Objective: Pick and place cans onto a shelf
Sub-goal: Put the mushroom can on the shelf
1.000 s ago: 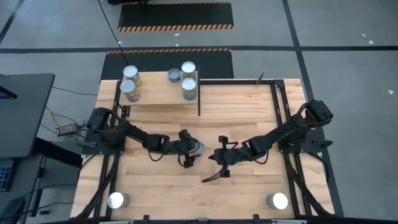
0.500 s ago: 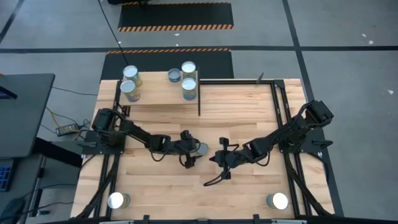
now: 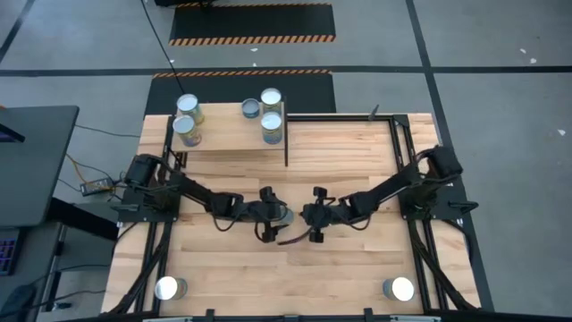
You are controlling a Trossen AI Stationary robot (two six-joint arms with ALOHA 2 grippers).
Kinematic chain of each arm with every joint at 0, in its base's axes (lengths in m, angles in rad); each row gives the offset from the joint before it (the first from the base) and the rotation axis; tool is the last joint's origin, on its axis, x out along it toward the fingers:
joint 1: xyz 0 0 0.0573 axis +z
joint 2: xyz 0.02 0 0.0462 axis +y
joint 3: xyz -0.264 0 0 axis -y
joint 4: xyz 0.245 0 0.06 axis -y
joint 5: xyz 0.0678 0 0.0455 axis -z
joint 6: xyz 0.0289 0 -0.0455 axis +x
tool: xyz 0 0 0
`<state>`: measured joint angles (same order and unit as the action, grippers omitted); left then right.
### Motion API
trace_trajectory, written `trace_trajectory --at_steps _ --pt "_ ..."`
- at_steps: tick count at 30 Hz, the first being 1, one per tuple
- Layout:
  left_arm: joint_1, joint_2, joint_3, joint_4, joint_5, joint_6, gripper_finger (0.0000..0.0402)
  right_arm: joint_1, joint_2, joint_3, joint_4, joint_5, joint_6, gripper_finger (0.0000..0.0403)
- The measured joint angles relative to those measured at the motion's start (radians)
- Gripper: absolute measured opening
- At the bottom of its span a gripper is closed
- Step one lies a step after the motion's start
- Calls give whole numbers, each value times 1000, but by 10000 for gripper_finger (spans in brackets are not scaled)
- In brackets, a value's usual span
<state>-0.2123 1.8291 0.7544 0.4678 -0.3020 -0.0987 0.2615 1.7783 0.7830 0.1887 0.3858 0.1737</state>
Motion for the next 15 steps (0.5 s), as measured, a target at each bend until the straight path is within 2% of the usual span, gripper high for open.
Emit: trace_trajectory --at_steps 9,15 --pt "23 23 0 0 77 7 355 -31 104 2 264 -128 -70 5" --pt "41 23 0 -59 146 23 346 -24 66 0 218 -113 -116 5"
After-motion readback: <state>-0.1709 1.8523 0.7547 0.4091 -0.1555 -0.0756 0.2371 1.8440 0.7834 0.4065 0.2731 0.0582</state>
